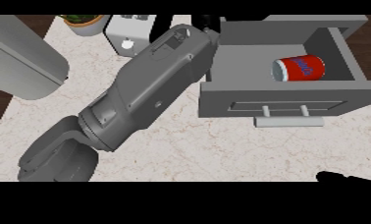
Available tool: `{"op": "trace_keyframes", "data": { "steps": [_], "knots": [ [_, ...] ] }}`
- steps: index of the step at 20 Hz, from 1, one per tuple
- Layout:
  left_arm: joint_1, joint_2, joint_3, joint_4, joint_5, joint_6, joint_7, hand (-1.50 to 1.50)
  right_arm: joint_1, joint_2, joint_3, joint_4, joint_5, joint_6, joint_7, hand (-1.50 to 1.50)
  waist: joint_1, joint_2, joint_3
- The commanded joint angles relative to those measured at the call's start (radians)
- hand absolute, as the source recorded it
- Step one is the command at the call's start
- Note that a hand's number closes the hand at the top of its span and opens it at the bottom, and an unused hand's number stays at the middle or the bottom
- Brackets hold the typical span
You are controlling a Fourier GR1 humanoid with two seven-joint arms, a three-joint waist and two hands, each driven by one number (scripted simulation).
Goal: Pick up the can, place it into the drawer and close the drawer
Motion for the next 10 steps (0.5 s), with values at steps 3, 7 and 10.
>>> {"op": "trace_keyframes", "data": {
  "steps": [3, 7, 10],
  "knots": [
    [-0.051, 0.063, 0.024, 0.008, -0.017, -0.028, 0.089, -1.5, -0.133, -0.002, 0.134, 0.19, 0.26, -0.13, -0.073, -1.5, 0.022, -0.006, 0.0],
    [0.01, 0.059, 0.008, -0.016, -0.046, -0.018, 0.077, -1.5, -0.228, 0.001, 0.268, 0.318, 0.444, -0.202, -0.058, -1.5, 0.035, -0.007, -0.001],
    [-0.01, 0.039, 0.01, -0.071, -0.06, 0.055, 0.109, -1.5, -0.292, -0.035, 0.251, 0.503, 0.474, -0.24, -0.121, -1.5, 0.04, -0.011, 0.0]
  ]
}}
